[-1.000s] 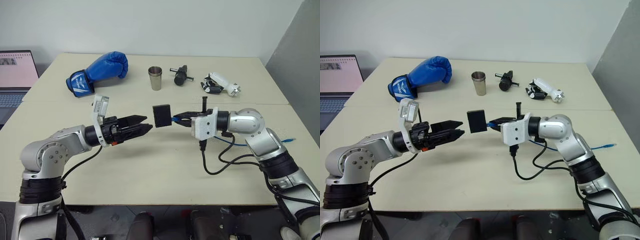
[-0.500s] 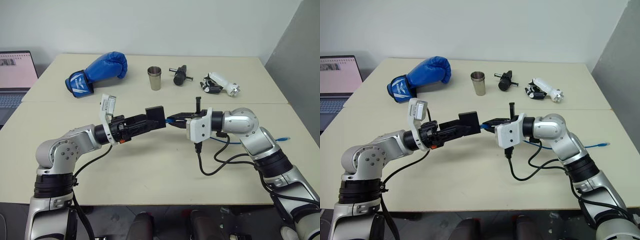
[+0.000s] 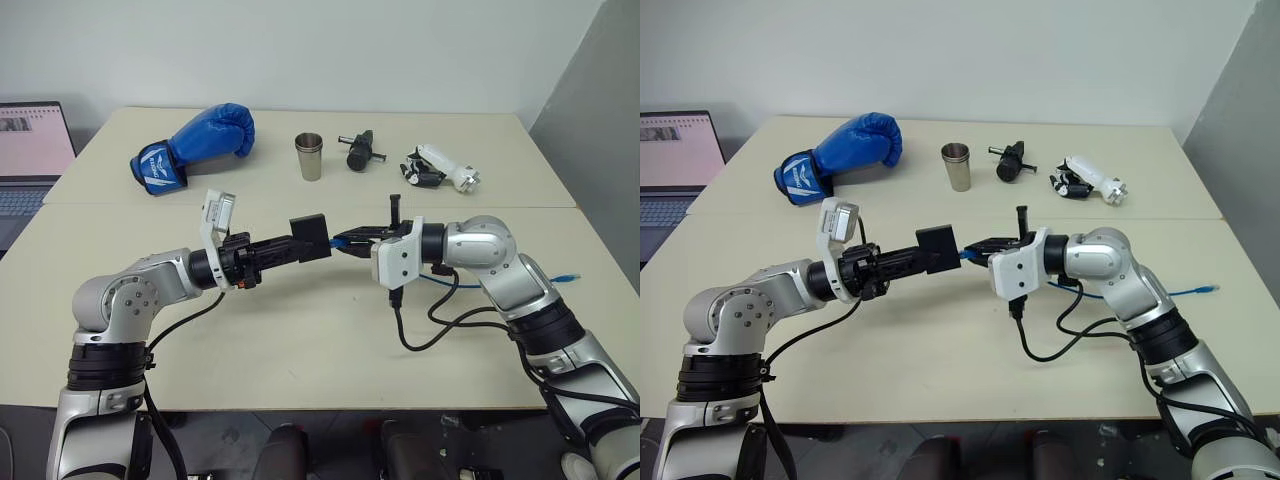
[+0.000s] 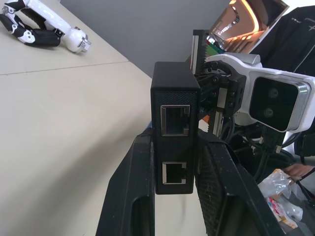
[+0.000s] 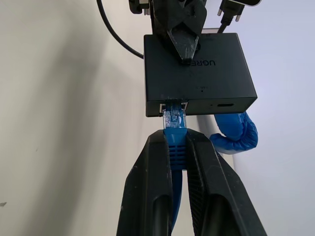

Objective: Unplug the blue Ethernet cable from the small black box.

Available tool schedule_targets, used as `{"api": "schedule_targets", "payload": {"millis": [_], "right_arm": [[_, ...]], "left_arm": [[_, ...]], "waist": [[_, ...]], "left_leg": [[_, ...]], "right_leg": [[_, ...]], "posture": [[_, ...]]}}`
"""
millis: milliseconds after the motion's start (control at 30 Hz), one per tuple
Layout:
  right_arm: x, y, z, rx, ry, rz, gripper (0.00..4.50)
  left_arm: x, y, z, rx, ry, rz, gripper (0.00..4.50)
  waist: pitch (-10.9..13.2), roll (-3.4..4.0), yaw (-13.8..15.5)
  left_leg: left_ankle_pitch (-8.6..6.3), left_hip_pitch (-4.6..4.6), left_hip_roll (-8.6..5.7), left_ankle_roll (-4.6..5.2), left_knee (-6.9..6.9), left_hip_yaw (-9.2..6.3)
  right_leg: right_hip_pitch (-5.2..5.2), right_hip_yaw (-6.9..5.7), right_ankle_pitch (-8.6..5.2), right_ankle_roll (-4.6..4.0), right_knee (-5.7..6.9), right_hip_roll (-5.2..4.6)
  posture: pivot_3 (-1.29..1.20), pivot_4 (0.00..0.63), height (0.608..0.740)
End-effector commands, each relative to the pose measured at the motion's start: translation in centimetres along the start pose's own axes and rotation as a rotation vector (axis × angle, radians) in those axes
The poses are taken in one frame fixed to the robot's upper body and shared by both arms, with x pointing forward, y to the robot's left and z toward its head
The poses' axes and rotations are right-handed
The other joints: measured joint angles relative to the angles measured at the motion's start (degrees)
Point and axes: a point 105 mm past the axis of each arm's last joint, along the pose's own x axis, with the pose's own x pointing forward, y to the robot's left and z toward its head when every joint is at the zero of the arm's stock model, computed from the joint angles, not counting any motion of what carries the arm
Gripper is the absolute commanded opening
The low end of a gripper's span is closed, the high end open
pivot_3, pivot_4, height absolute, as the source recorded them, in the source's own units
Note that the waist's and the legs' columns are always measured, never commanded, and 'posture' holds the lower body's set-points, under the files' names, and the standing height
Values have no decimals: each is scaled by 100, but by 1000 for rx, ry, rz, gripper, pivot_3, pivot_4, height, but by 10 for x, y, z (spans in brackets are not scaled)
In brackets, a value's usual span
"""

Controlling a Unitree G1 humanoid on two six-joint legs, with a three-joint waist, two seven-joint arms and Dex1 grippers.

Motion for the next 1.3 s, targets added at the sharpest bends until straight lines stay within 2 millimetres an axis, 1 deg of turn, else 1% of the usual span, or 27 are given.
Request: {"api": "schedule_targets", "payload": {"millis": [33, 100, 167, 233, 300, 367, 467, 533, 567, 633, 700, 733, 800, 867, 1033, 1300], "right_arm": [[2, -3, 13, -33, -46, -8, 117], [2, -1, 12, -34, -46, -3, 117], [0, 1, 12, -32, -40, 7, 827], [-2, 5, 11, -35, -29, 21, 1256], [-6, 10, 12, -43, -16, 32, 1877], [-13, 14, 16, -28, -14, 43, 2326], [-23, 13, 23, 61, -24, 29, 2384], [-29, 7, 26, 257, -49, -18, 2384], [-30, 6, 28, 326, -58, -27, 2384], [-33, 6, 27, 536, -76, -43, 2384], [-34, 9, 26, 772, -111, -52, 2384], [-34, 11, 25, 861, -125, -57, 2384], [-33, 12, 23, 966, -137, -68, 2384], [-33, 12, 23, 1037, -146, -62, 2384], [-31, 17, 25, 1136, -160, -12, 2384], [-20, 17, 16, 1177, -167, -11, 2384]], "left_arm": [[1, -2, 2, 37, 9, -4, 761], [0, 1, 1, 37, 15, 10, 761], [0, 4, 0, 42, 15, 28, 761], [0, 7, 1, 55, 15, 40, 761], [0, 7, 2, 77, 23, 42, 761], [1, 5, 1, 104, 45, 32, 761], [1, 0, -5, 178, 114, -5, 761], [0, -4, -10, 245, 161, -47, 761], [-1, -5, -11, 267, 172, -62, 761], [-2, -6, -14, 305, 215, -96, 761], [-2, -8, -9, 348, 234, -135, 761], [-2, -9, -4, 363, 230, -148, 761], [-3, -9, 1, 374, 233, -157, 761], [-5, -7, 1, 371, 243, -155, 761], [-7, -5, 6, 351, 215, -159, 761], [-9, -6, 10, 303, 172, -169, 761]], "waist": [[0, 0, -1], [0, 0, 0], [0, 0, 0], [0, 0, 0], [0, 0, 1], [0, 0, 7], [0, 0, 12], [0, 0, 12], [0, 0, 12], [0, 0, 7], [0, 0, 6], [0, 0, 8], [0, -1, 9], [1, 0, 7], [1, 0, -2], [1, 0, -7]], "left_leg": [[0, 0, 0, 0, 0, 0], [0, 0, 0, 0, 0, 0], [0, 0, -1, 0, 0, 0], [0, 0, 0, 0, 0, 0], [0, 0, 0, 0, 0, -1], [0, -1, -1, 0, 0, -1], [0, -4, -2, 0, -1, -2], [0, -3, -2, 0, -2, -2], [0, -3, -1, 0, -2, -3], [0, -2, 0, 0, -3, -4], [0, -1, 2, 0, -3, -5], [0, -1, 1, 0, -3, -7], [0, -5, 1, 0, -2, -7], [0, -6, 0, 1, -3, -1], [-1, -9, -1, 2, -5, 8], [-1, -12, 2, 2, -7, 11]], "right_leg": [[0, 0, 0, 0, 0, 0], [0, 0, 0, 0, 0, 0], [0, 0, 0, 0, 0, 0], [0, 0, 0, 0, 0, 0], [0, -1, 0, 0, 0, 0], [0, -1, 0, 0, -2, 0], [0, -2, 0, 0, -5, -2], [0, 0, 0, 0, -4, -1], [0, -1, 0, 0, -4, -1], [0, 0, -1, -2, -1, -1], [1, -2, -2, -3, -1, 1], [0, -2, -2, -4, 0, 1], [3, -4, -4, -7, -1, 2], [0, -6, -5, -8, 0, 3], [-6, -4, -5, -7, -4, 4], [-12, -4, -6, -6, -4, 10]], "posture": [[0, 150, 740], [0, 150, 740], [0, 150, 740], [0, 150, 740], [0, 150, 740], [0, 150, 740], [0, 150, 740], [0, 150, 740], [0, 150, 740], [0, 150, 740], [0, 150, 740], [0, 150, 740], [0, 150, 740], [0, 150, 740], [0, 150, 740], [0, 150, 740]]}}
